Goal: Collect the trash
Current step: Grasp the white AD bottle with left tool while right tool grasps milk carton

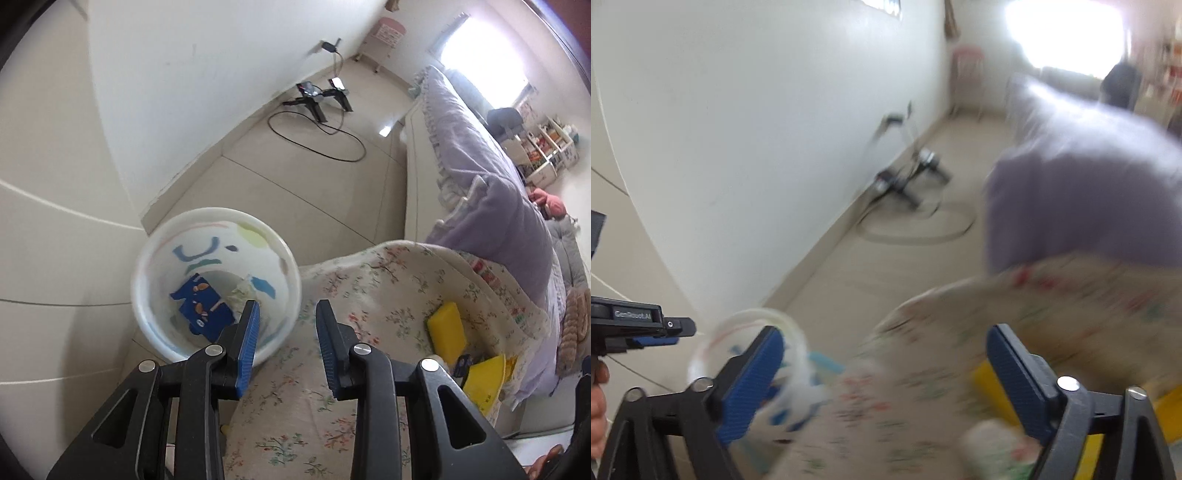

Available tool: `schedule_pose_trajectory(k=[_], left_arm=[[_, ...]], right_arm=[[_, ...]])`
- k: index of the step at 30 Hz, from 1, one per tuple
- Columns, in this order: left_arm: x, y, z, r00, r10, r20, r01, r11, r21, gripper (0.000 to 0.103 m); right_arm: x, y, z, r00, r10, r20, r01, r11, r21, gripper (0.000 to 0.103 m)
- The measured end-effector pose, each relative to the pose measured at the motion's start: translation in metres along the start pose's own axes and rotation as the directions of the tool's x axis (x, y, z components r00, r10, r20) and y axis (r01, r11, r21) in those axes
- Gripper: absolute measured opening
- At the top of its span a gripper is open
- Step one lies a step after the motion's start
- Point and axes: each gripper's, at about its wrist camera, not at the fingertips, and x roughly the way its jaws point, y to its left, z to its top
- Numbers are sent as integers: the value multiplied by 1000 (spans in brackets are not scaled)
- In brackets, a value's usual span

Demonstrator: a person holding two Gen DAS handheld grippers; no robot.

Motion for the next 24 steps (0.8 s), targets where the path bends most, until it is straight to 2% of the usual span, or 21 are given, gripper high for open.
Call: schedule_pose_trajectory(k=[2,4,8,12,14,16,18,21,24], left_arm=[[4,-28,-10,999,-32,-20,33,998,44,39],[10,-60,-23,996,-79,-52,83,992,100,46],[31,-114,-57,982,-129,-139,154,970,188,53],[62,-149,-91,956,-132,-262,190,959,208,53],[71,-158,-98,952,-127,-279,187,961,202,53],[78,-166,-102,960,-109,-258,162,967,196,53],[85,-173,-104,967,-89,-237,133,975,178,53],[100,-183,-106,961,-97,-258,137,980,141,53],[117,-193,-111,960,-75,-271,114,985,132,53]], right_arm=[[-36,-18,8,992,-92,86,95,995,-33,103],[-66,-38,12,983,-146,109,152,987,-50,103],[-96,-90,6,986,-161,46,162,987,-21,103],[-111,-146,-30,974,-223,-29,224,972,72,103],[-106,-178,-55,968,-231,-97,245,957,158,103],[-92,-209,-75,957,-197,-213,250,933,260,103],[-86,-233,-87,944,-159,-289,254,910,327,103],[-80,-256,-100,930,-146,-337,282,870,404,103],[-68,-279,-116,909,-79,-409,294,818,494,103]])
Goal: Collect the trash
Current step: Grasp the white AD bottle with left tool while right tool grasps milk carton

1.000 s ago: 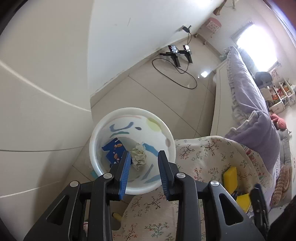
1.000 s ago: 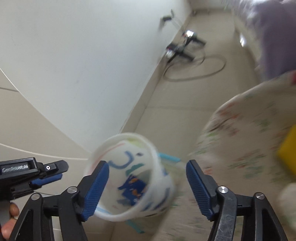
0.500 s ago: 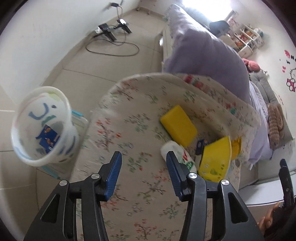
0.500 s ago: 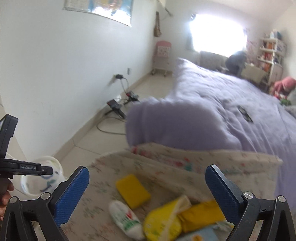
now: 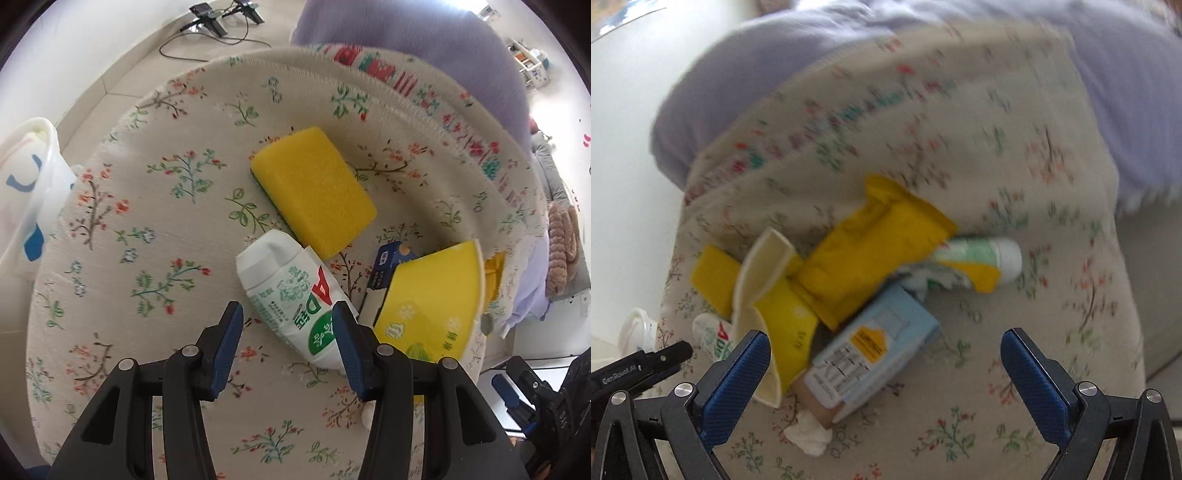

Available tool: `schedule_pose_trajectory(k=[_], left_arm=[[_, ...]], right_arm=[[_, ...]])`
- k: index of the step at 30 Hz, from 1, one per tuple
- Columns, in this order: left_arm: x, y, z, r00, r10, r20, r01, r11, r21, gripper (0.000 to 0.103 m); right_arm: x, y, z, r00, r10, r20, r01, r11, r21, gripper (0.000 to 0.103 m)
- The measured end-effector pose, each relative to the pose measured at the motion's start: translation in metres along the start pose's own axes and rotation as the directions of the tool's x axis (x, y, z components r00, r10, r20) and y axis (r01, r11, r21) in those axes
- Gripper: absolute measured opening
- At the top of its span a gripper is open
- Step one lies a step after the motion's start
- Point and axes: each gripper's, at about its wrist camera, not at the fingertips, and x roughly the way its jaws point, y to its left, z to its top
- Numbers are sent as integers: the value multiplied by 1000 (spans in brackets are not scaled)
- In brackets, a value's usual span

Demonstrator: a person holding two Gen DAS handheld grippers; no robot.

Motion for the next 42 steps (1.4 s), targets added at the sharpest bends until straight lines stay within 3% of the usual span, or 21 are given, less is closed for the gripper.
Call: schedule_pose_trajectory(k=[5,10,12,13,23,29,32,33,35,39,42], left_arm=[[17,-8,3,1000,8,-4,-8,1000,-28,53],[23,-26,0,999,48,12,-48,998,44,52],[25,-33,-4,999,48,-1,-48,995,87,24],[25,-34,-6,999,33,-11,-32,995,93,23],[3,-40,-34,999,44,8,-45,988,148,21],[-26,-17,-36,999,-48,18,45,990,134,21],[-40,-4,-38,997,-69,39,64,991,114,21],[-44,0,-37,996,-78,43,74,992,105,21],[-52,9,-35,994,-97,50,93,992,91,21],[-71,25,-31,991,-120,61,114,989,96,21],[-74,16,-25,987,-145,72,137,986,100,21]], right_arm=[[25,-34,1,990,74,-120,-51,981,185,101],[49,-41,-8,971,130,-200,-70,957,282,99],[54,-37,-10,965,142,-220,-76,956,284,99],[57,-33,-11,964,140,-228,-73,957,279,99],[75,-22,-15,960,140,-243,-54,943,329,99],[91,-18,-21,960,135,-245,-43,937,346,97],[93,-12,-26,964,114,-242,-28,943,330,89],[91,-8,-26,968,103,-230,-26,948,316,72],[88,1,-21,965,140,-222,-62,943,327,65],[55,-9,-30,973,169,-160,-99,922,375,59],[31,-19,-24,982,157,-101,-108,919,378,59]])
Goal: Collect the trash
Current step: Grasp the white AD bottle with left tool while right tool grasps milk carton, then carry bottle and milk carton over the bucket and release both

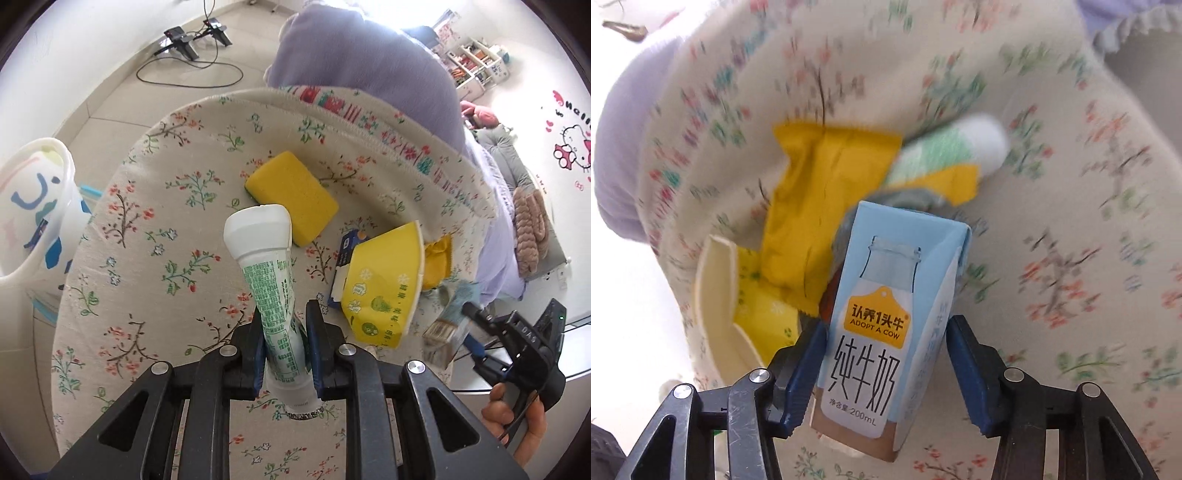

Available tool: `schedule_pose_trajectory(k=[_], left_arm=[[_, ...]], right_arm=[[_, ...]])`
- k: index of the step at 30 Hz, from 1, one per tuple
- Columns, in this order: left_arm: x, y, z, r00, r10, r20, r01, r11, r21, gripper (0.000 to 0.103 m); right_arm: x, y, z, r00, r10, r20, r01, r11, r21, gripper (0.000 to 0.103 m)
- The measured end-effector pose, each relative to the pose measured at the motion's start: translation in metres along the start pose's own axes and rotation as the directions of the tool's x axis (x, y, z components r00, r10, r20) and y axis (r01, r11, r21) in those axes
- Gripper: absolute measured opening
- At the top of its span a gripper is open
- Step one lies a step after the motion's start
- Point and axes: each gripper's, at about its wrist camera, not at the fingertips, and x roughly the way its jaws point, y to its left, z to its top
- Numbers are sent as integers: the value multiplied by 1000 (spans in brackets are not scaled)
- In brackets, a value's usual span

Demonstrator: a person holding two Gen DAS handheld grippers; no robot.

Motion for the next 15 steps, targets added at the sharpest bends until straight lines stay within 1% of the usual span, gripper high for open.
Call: schedule_pose_trajectory(k=[2,3,4,7,10,11,12,15], left_arm=[[-11,8,2,1000,-10,19,10,1000,-3,21],[-9,6,1,999,-12,30,13,1000,-6,21],[-13,9,1,999,-15,39,15,1000,-8,21],[-27,22,7,998,-34,58,36,999,-25,21],[-42,37,13,995,-49,84,54,997,-53,21],[-48,44,15,994,-49,94,56,996,-66,21],[-55,52,18,994,-44,103,52,995,-80,21],[-75,78,28,991,-20,136,37,992,-124,21]], right_arm=[[-13,0,3,999,19,49,-18,1000,-4,58],[-21,2,2,996,30,84,-29,1000,-10,58],[-31,8,1,991,45,129,-41,999,-31,58],[-54,28,-4,970,106,219,-82,990,-115,58],[-67,54,-18,949,173,262,-117,969,-217,58],[-68,60,-21,945,183,270,-114,961,-252,58],[-68,66,-16,942,189,276,-108,952,-285,58],[-67,90,-30,937,206,282,-85,918,-387,58]])
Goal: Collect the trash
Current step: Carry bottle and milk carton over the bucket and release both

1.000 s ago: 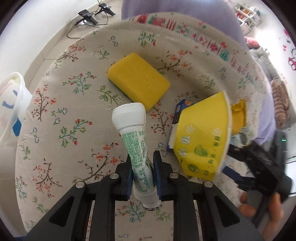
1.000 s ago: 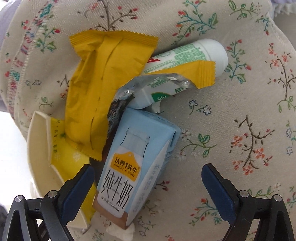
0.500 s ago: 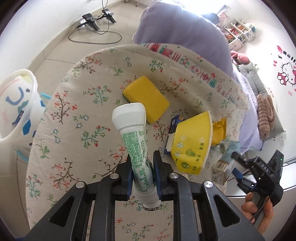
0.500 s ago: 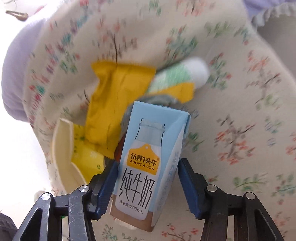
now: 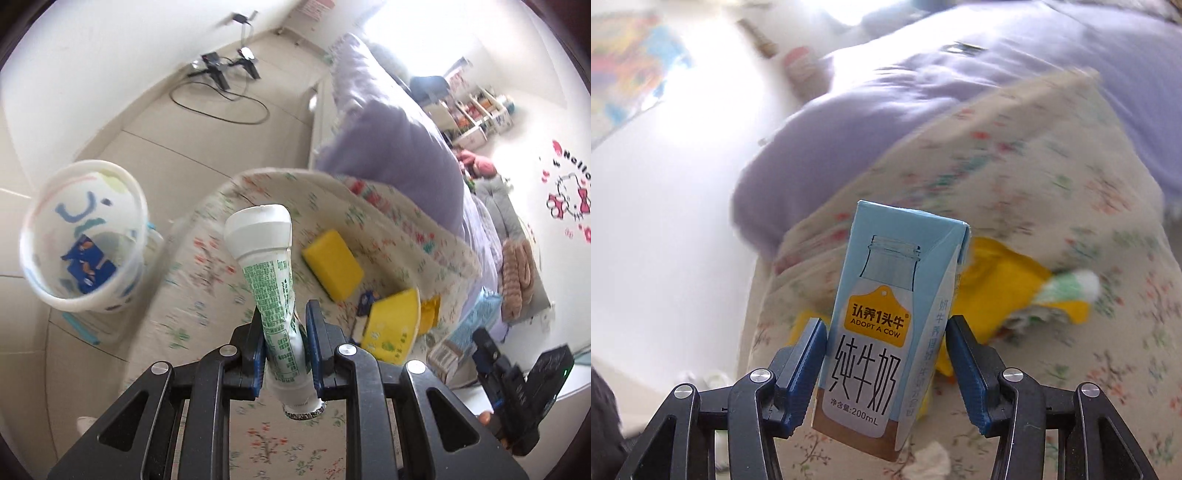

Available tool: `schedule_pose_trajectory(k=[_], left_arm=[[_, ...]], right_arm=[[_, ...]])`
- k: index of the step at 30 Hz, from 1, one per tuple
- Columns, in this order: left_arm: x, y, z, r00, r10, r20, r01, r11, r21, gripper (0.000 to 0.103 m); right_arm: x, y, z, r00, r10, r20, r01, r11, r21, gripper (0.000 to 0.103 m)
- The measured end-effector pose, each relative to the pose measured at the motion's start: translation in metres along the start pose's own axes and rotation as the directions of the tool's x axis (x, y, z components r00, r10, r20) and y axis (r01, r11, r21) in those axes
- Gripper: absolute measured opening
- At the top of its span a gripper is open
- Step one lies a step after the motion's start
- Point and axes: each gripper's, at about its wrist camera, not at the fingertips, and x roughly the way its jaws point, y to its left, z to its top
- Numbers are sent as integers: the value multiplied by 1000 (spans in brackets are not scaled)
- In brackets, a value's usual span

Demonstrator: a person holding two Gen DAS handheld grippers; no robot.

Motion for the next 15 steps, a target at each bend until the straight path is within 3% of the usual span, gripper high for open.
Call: schedule_pose_trajectory(k=[10,15], left_arm=[[-21,82,38,994,106,-13,-107,986,-128,21],[-25,124,52,979,202,-29,-204,967,-150,21]], right_arm=[[25,69,-36,992,114,-43,-121,966,-228,58],[54,104,-54,985,133,-112,-160,946,-283,58]])
